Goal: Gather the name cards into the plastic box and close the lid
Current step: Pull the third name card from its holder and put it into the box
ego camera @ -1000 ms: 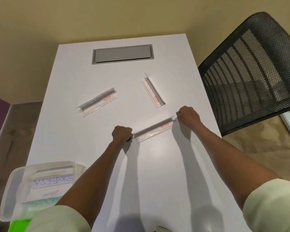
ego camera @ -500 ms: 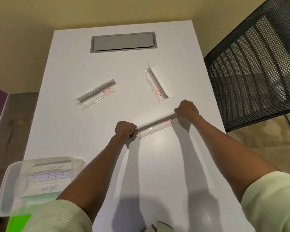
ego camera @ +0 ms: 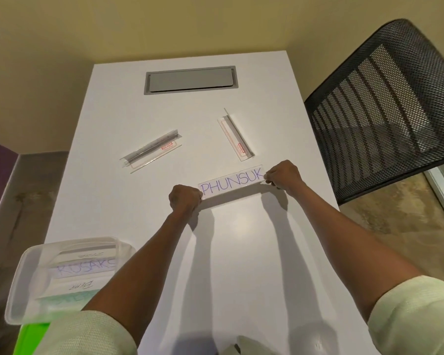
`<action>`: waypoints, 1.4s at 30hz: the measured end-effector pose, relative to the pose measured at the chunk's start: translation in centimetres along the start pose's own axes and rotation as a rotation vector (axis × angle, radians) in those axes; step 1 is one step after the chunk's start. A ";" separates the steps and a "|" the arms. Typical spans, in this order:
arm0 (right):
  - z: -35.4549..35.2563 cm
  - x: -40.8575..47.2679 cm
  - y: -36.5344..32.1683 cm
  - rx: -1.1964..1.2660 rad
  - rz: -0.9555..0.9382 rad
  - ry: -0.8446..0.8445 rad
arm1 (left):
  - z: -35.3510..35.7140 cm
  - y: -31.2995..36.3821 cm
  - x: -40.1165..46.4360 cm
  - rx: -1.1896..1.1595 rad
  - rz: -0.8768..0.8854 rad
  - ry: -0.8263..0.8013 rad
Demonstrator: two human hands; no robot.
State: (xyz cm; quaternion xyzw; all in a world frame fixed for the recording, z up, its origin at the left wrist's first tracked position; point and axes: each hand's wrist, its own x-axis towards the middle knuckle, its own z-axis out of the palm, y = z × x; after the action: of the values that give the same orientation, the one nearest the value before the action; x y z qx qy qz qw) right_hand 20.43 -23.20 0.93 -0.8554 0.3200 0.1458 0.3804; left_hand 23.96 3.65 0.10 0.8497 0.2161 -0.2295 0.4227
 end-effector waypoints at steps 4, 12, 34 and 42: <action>0.7 -1.0 1.2 0.132 0.015 0.021 | -0.4 -0.8 -0.4 0.066 0.127 0.079; 3.1 -2.0 2.8 0.292 0.077 0.012 | -0.3 -2.4 1.3 0.113 0.225 0.103; 6.2 -3.6 4.5 0.047 -0.078 0.050 | 0.6 -4.6 2.0 0.205 0.252 0.040; 4.6 -3.0 5.0 -0.224 -0.291 0.157 | -1.1 -4.4 1.6 0.278 0.490 0.062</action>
State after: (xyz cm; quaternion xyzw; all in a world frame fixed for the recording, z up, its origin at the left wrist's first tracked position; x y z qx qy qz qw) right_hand 14.84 -20.97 -3.45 -0.9384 0.2031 0.0570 0.2738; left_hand 22.98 7.27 -2.92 0.9330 -0.0164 -0.1217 0.3384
